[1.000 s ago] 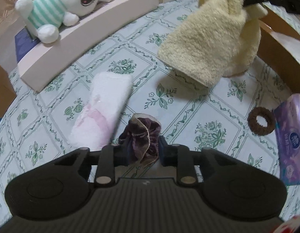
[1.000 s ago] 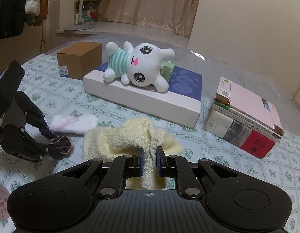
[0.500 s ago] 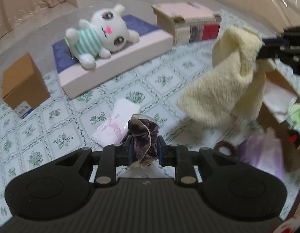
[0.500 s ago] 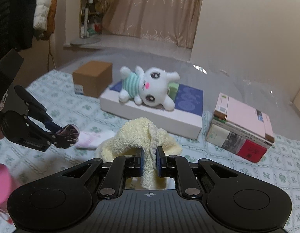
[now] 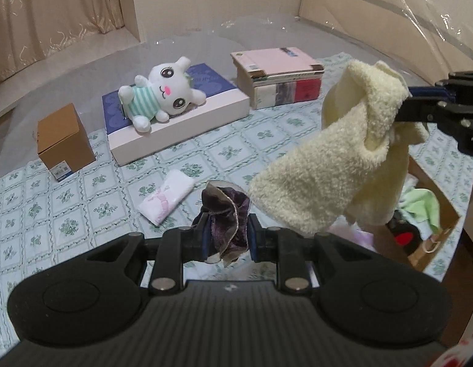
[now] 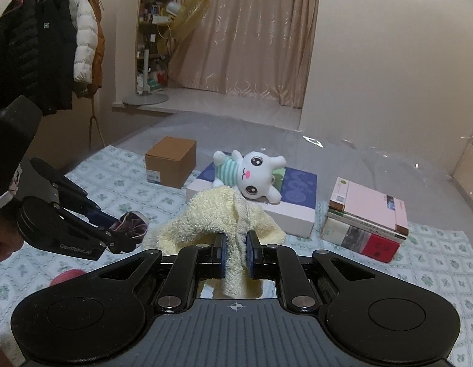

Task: Organize soft objects
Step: 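Carry the yellow towel and dark brown sock toward the cardboard tray, then open both grippers to drop the towel and sock into the tray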

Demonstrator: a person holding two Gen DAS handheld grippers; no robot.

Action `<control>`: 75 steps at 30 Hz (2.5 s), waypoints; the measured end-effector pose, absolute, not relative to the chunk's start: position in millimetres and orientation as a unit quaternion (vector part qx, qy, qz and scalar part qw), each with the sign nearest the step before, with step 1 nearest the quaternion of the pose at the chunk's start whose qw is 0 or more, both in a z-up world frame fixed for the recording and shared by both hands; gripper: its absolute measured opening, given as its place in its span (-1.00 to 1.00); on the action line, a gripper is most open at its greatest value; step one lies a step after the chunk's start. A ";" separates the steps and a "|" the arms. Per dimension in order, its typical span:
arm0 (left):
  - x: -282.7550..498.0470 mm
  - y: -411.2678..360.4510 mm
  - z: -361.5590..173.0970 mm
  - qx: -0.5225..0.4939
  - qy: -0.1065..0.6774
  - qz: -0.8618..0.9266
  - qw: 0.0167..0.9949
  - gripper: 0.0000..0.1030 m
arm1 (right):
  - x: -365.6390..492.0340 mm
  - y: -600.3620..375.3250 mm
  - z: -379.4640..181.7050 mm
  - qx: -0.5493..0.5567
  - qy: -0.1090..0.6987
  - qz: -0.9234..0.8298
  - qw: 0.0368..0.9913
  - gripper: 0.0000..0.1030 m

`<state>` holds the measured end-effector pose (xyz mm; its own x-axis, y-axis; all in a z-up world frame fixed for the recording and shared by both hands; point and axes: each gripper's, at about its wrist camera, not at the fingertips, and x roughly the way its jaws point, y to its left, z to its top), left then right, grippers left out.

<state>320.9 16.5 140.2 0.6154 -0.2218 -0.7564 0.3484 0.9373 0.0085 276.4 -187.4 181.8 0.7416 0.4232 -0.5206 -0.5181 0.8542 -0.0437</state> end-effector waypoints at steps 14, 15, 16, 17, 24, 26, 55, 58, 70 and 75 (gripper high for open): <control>253.2 -25.9 141.6 0.054 0.395 -0.158 0.904 -0.59 | 198.9 -250.1 190.4 -0.067 0.257 0.235 0.935 -0.76; 250.4 -28.5 140.4 0.053 0.395 -0.159 0.903 -0.59 | 195.1 -255.3 190.0 -0.064 0.258 0.232 0.936 -0.76; 248.4 -31.2 139.1 0.052 0.395 -0.159 0.903 -0.59 | 190.0 -262.1 189.5 -0.061 0.259 0.229 0.936 -0.76; 247.1 -33.7 137.7 0.051 0.395 -0.161 0.903 -0.59 | 186.8 -267.2 188.8 -0.060 0.260 0.225 0.937 -0.76; 238.3 -59.0 130.9 0.047 0.396 -0.182 0.899 -0.59 | 167.6 -311.1 187.3 -0.051 0.265 0.190 0.944 -0.76; 238.0 -70.0 128.1 0.046 0.396 -0.192 0.897 -0.59 | 162.8 -324.8 187.4 -0.049 0.266 0.178 0.946 -0.76; 317.0 -241.6 36.9 0.037 0.437 -0.266 0.859 -0.59 | 246.9 -455.3 135.8 0.025 0.295 0.095 0.950 -0.76; 327.3 -251.6 24.3 0.042 0.440 -0.264 0.857 -0.58 | 262.7 -454.9 129.9 0.023 0.297 0.095 0.950 -0.76; 354.3 -267.1 -9.6 0.060 0.450 -0.265 0.851 -0.23 | 324.8 -438.5 102.0 0.014 0.287 0.106 0.952 -0.76; 350.6 -260.6 -8.1 0.072 0.440 -0.265 0.855 0.03 | 343.0 -432.5 78.5 0.009 0.300 0.110 0.948 -0.76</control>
